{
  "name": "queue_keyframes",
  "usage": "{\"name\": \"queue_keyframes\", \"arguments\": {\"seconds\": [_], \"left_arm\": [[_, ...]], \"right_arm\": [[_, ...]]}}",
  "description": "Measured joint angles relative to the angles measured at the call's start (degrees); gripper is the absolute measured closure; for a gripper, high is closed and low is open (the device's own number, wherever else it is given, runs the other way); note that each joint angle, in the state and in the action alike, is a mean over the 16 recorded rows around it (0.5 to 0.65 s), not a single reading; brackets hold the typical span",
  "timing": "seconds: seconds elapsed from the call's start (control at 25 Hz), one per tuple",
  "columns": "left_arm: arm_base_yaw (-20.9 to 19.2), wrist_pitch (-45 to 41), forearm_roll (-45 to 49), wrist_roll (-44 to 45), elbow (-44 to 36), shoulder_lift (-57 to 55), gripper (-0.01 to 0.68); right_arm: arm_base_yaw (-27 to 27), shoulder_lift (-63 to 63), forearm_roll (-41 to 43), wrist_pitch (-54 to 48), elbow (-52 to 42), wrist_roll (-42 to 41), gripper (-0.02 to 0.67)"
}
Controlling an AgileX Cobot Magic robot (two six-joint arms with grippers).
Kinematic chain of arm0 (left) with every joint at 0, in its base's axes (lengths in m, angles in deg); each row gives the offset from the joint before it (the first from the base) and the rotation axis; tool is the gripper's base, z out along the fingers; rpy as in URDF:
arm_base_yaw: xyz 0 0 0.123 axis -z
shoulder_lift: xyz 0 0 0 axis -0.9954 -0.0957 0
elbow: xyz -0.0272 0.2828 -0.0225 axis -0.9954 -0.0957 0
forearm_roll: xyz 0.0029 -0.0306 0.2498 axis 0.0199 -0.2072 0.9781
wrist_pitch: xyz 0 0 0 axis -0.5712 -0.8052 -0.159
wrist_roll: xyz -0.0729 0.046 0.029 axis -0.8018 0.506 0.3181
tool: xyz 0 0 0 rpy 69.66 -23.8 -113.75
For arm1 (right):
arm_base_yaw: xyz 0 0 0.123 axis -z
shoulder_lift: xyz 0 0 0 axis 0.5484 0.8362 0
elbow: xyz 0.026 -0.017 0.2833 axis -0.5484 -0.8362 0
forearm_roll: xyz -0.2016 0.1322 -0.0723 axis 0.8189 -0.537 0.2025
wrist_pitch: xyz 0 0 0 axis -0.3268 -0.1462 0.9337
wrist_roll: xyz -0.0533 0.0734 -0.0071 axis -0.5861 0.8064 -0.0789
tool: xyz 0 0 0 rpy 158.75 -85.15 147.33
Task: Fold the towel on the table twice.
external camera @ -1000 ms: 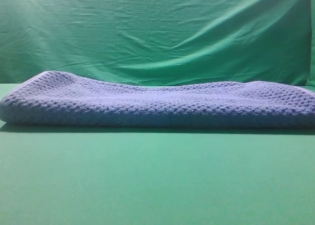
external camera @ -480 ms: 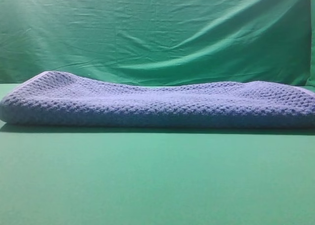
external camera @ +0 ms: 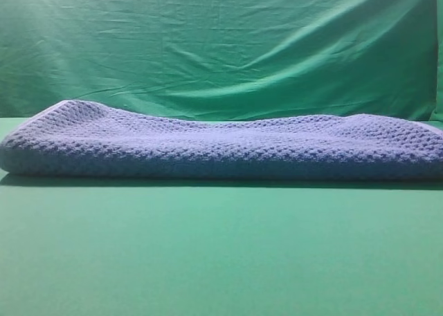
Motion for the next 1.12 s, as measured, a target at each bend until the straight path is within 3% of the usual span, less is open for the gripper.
{"name": "queue_keyframes", "arguments": {"seconds": [0.72,1.12], "left_arm": [[-0.11,-2.99,12.58,-14.98,-5.11,12.26,0.673],[-0.12,6.70,18.16,-17.56,-12.24,12.84,0.673]], "right_arm": [[0.00,-15.79,-5.43,-0.90,-6.66,-1.86,0.649],[0.00,-16.19,-5.30,5.70,-13.11,-3.54,0.649]]}}
